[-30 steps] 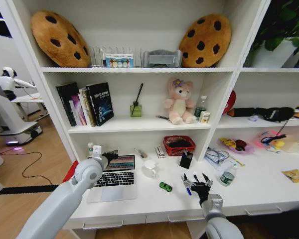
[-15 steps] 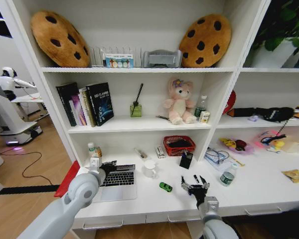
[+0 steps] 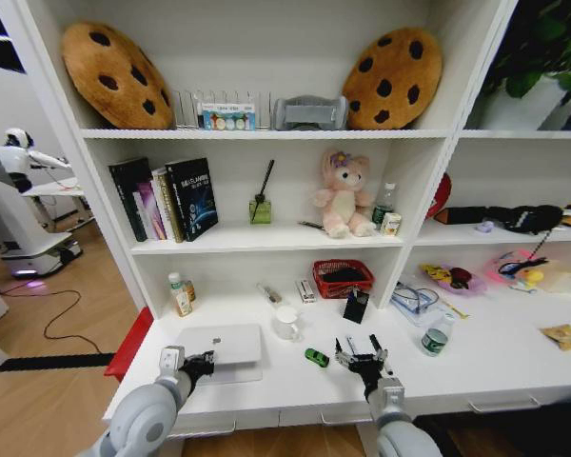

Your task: Organize the objects on the table.

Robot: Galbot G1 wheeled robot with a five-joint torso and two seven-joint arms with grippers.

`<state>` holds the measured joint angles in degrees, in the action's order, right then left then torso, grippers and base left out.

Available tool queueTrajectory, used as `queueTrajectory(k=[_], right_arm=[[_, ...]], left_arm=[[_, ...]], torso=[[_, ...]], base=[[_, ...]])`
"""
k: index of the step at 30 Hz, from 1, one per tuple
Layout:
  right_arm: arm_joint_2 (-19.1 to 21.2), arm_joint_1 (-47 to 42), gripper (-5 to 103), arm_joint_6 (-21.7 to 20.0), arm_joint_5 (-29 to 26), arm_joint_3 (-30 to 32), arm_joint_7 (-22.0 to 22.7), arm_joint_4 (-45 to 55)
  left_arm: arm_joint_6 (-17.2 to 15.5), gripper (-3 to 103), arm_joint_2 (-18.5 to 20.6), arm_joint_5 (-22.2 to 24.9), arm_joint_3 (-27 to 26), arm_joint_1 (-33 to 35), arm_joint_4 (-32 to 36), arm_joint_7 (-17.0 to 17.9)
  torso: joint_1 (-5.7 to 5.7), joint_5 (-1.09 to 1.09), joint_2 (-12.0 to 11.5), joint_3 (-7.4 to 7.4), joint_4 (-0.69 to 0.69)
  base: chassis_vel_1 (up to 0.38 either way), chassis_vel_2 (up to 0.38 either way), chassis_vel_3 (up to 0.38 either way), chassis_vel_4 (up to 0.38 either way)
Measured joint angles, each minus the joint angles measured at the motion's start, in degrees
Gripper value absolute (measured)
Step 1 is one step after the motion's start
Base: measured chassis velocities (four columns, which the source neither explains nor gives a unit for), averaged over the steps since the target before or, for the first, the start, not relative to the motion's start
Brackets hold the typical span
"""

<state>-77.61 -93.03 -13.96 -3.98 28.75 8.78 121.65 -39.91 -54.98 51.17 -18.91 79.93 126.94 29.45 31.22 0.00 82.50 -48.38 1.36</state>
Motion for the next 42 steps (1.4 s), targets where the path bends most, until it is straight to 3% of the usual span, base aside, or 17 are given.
queueTrajectory(k=[1, 2, 4, 5, 6, 8, 9, 11, 12, 13, 15, 16, 19, 24, 27, 33, 42], right_arm=[[0.0, 0.0, 100, 0.0, 0.0, 0.0, 0.0, 0.0], [0.1, -0.1, 100, 0.0, -0.4, 0.3, 0.0, 0.4], [0.5, -0.1, 100, -0.2, -1.4, 0.9, 0.1, 1.5], [0.5, -0.1, 100, -0.2, -1.4, 0.9, 0.1, 1.5], [0.6, -0.2, 100, -0.4, -1.8, 1.1, 0.1, 2.0], [0.9, -0.5, 100, -0.8, -2.7, 2.0, 0.3, 3.1], [0.9, -0.5, 100, -0.8, -2.7, 2.0, 0.3, 3.1], [1.1, -1.2, 100, -0.9, -3.2, 2.7, 0.3, 3.9], [1.1, -1.2, 100, -0.9, -3.2, 2.7, 0.3, 3.9], [1.2, -1.4, 100, -0.8, -3.3, 2.9, 0.3, 4.2], [1.0, -2.5, 100, -0.6, -3.4, 3.6, 0.3, 5.0], [1.0, -2.5, 100, -0.6, -3.4, 3.6, 0.3, 5.0], [-0.1, -4.9, 100, -0.4, -3.3, 5.0, 1.2, 7.4], [0.1, -4.3, 100, -1.5, -3.4, 4.8, 1.6, 8.5], [0.3, -4.7, 100, -2.2, -3.6, 4.8, 1.6, 9.6], [0.7, -4.8, 100, -2.7, -4.0, 5.0, 2.1, 10.6], [1.1, -5.2, 100, -3.2, -4.0, 4.5, 2.2, 11.5]], left_arm=[[0.0, 0, 0.0, 0.0, 0.0, 0.0, 0.0, 0.0], [5.1, 0, -1.0, -6.5, -1.5, -0.3, -2.0, -6.2], [15.4, 11, -3.1, -18.0, -5.4, -1.5, -6.0, -16.7], [15.4, 11, -3.1, -18.0, -5.4, -1.5, -6.0, -16.7], [19.2, 16, -4.0, -20.8, -7.6, -2.1, -7.6, -19.9], [24.1, 27, -5.4, -21.8, -11.6, -1.6, -9.5, -21.8], [24.1, 27, -5.4, -21.8, -11.6, -1.6, -9.5, -21.8], [27.5, 32, -6.6, -21.5, -16.7, 1.8, -10.7, -23.8], [27.5, 32, -6.6, -21.5, -16.7, 1.8, -10.7, -23.8], [28.7, 43, -7.1, -21.3, -19.5, 3.9, -10.8, -25.5], [30.7, 48, -8.2, -20.6, -24.3, 8.0, -10.1, -28.1], [30.7, 48, -8.2, -20.6, -24.3, 8.0, -10.1, -28.1], [31.3, 65, -9.7, -20.0, -28.0, 12.7, -6.2, -29.5], [32.9, 81, -13.5, -21.3, -31.4, 21.0, -1.0, -31.6], [35.9, 97, -16.5, -21.7, -33.2, 28.4, 1.7, -32.7], [37.9, 100, -19.2, -20.0, -35.2, 32.6, 5.1, -32.9], [36.8, 100, -20.5, -19.3, -36.2, 31.8, 6.3, -32.0]], torso=[[0.0, 0.0, 0.0, 0.0, 0.0], [0.0, 0.0, 0.0, 0.0, -0.01], [0.0, 0.0, 0.0, 0.0, 0.0], [0.0, 0.0, 0.0, 0.0, 0.0], [0.0, -0.01, 0.0, 0.0, 0.0], [0.01, 0.0, 0.0, 0.0, 0.01], [0.01, 0.0, 0.0, 0.0, 0.01], [0.01, -0.02, 0.0, 0.0, -0.01], [0.01, -0.02, 0.0, 0.0, -0.01], [0.01, 0.0, 0.0, 0.0, -0.02], [0.01, 0.0, 0.0, 0.0, -0.08], [0.01, 0.0, 0.0, 0.0, -0.08], [0.0, -0.01, 0.0, 0.0, 0.06], [0.0, 0.0, 0.0, 0.0, -0.05], [0.0, 0.0, 0.0, 0.0, -0.03], [0.0, 0.01, 0.0, 0.0, -0.01], [0.0, 0.0, 0.0, 0.0, -0.01]], base=[[0.0, 0.0, 0.0, 0.0], [0.0, 0.0, 0.0, 0.0], [0.0, 0.0, 0.0, 0.0], [0.0, 0.0, 0.0, 0.0], [0.0, 0.0, 0.0, 0.0], [0.0, 0.0, 0.0, 0.0], [0.0, 0.0, 0.0, 0.0], [0.0, 0.0, 0.0, 0.0], [0.0, 0.0, 0.0, 0.0], [0.0, 0.0, 0.0, 0.0], [0.0, 0.0, 0.0, 0.0], [0.0, 0.0, 0.0, 0.0], [0.0, 0.0, 0.0, 0.0], [0.0, 0.0, 0.0, 0.0], [0.0, 0.0, 0.0, 0.0], [0.0, 0.0, 0.0, 0.0], [0.0, 0.0, 0.0, 0.0]])
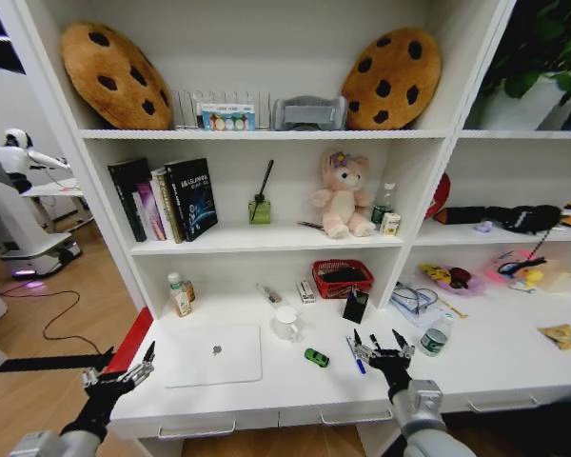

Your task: Organize the objects on the table.

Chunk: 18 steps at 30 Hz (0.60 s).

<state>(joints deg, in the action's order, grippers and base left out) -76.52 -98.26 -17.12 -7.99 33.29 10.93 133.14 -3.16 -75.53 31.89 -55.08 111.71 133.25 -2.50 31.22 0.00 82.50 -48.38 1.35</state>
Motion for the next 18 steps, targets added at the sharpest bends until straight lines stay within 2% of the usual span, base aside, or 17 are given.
queueTrajectory(k=[7, 9, 18], right_arm=[[0.3, 0.0, 100, -1.9, -0.7, 0.4, 1.0, 0.5], [0.3, 0.2, 100, -3.6, -1.3, 0.6, 1.4, 0.6], [0.3, 0.8, 100, -4.1, -2.4, 0.8, 1.3, 0.6]], left_arm=[[-0.2, 100, 0.1, 0.0, 0.1, -0.2, 0.0, 0.1], [-0.2, 100, 0.1, 0.0, 0.2, -0.2, -0.1, 0.1], [-0.3, 100, 0.2, 0.1, 0.2, -0.3, -0.1, 0.2]], torso=[[0.0, 0.0, 0.0, 0.0, 0.0], [0.0, 0.0, 0.0, 0.0, 0.0], [0.0, 0.0, 0.0, 0.0, -0.01]], base=[[0.0, 0.0, 0.0, 0.0], [0.0, 0.0, 0.0, 0.0], [-0.006, -0.013, 0.012, 0.007]])
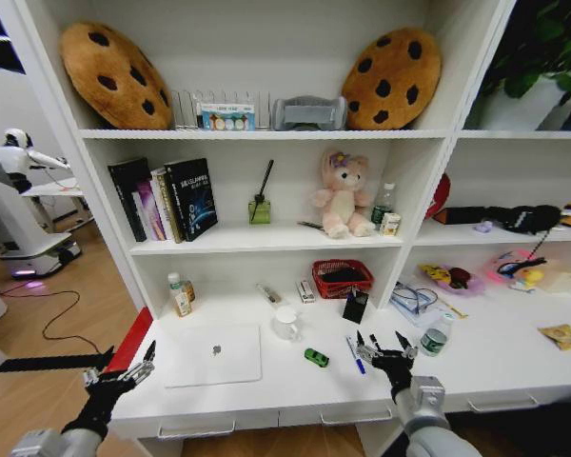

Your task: Organize the objects on the table.

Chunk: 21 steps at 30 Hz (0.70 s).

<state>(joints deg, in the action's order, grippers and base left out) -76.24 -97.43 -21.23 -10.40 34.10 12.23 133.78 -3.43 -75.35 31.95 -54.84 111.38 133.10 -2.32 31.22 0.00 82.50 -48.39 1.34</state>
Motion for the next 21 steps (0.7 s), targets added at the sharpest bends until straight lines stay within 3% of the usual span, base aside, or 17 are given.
queueTrajectory(k=[8, 15, 18, 20, 21], right_arm=[[0.1, 0.5, 100, 0.0, -0.5, 0.3, 0.0, -0.4], [0.0, 0.7, 100, 0.2, -0.5, 0.0, -0.1, -0.6], [0.1, 0.8, 100, 0.3, -0.4, -0.1, -0.2, -0.7], [0.5, 1.0, 100, 1.0, 0.1, -0.3, -1.3, -1.2], [1.2, 1.4, 100, 2.0, 0.3, -1.0, -3.8, -2.0]], left_arm=[[0.0, 100, 0.0, 0.0, 0.1, 0.0, 0.0, 0.1], [-0.1, 100, 0.0, 0.0, 0.1, -0.1, -0.1, 0.1], [-0.1, 100, 0.1, 0.0, 0.1, -0.1, -0.1, 0.1], [-0.1, 100, 0.1, 0.0, 0.1, -0.1, -0.1, 0.1], [-0.1, 100, 0.1, 0.0, 0.1, -0.1, -0.1, 0.1]], torso=[[0.01, 0.0, 0.0, 0.0, -0.01], [0.0, -0.02, 0.0, 0.0, 0.0], [0.0, 0.06, 0.0, -0.01, -0.01], [0.0, -0.06, 0.0, 0.0, 0.01], [0.0, 0.06, 0.0, 0.0, 0.02]], base=[[-0.112, -0.117, 0.142, 0.115], [-0.233, -0.238, 0.228, 0.228], [-0.259, -0.273, 0.274, 0.267], [-0.284, -0.305, 0.269, 0.266], [-0.246, -0.257, 0.288, 0.226]])
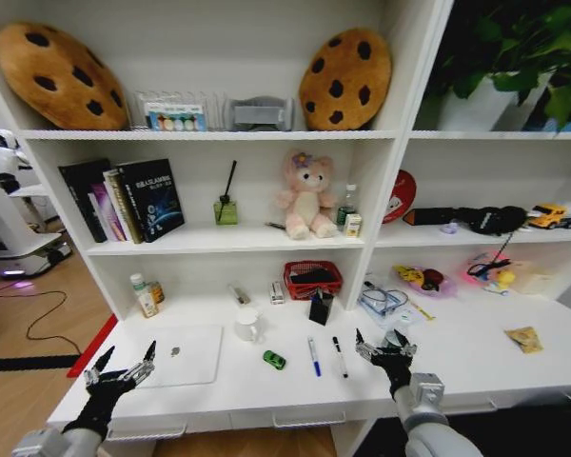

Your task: Organize the objects on the table.

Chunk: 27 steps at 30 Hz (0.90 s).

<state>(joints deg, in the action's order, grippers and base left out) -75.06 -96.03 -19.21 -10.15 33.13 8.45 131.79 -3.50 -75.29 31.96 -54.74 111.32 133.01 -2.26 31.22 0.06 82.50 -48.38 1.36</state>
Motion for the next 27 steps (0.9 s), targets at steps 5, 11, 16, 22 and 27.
queueTrajectory(k=[5, 11, 16, 22, 27], right_arm=[[5.3, 2.7, 100, 1.2, -2.6, -2.9, -6.1, -1.8], [18.2, 8.2, 100, 1.4, -10.3, -9.2, -10.1, -4.5], [24.7, 14.8, 100, -1.3, -20.1, -15.0, -10.9, -5.5], [28.1, 25.5, 100, -11.1, -30.0, -21.3, -9.7, -7.8], [28.0, 35.7, 100, -17.7, -30.1, -26.4, -20.1, -13.7]], left_arm=[[0.0, 100, 0.0, 0.0, 0.0, 0.0, 0.0, 0.0], [0.0, 100, 0.0, 0.0, 0.0, 0.0, 0.0, 0.0], [0.0, 100, 0.0, 0.0, 0.0, 0.0, 0.0, 0.0], [0.0, 100, 0.0, 0.0, 0.0, 0.0, 0.0, 0.0], [0.0, 100, 0.0, 0.0, 0.0, 0.0, 0.0, 0.0]], torso=[[0.01, -0.01, 0.0, -0.01, -0.01], [0.01, -0.09, 0.0, -0.01, -0.03], [0.01, -0.08, 0.0, 0.0, -0.02], [0.0, -0.06, 0.0, -0.01, -0.01], [0.01, -0.07, 0.0, -0.01, -0.02]], base=[[-0.17, -0.196, 0.188, 0.16], [0.011, -0.007, 0.016, -0.016], [0.043, 0.063, -0.024, -0.041], [0.0, 0.0, 0.0, 0.0], [0.0, 0.0, 0.0, 0.0]])
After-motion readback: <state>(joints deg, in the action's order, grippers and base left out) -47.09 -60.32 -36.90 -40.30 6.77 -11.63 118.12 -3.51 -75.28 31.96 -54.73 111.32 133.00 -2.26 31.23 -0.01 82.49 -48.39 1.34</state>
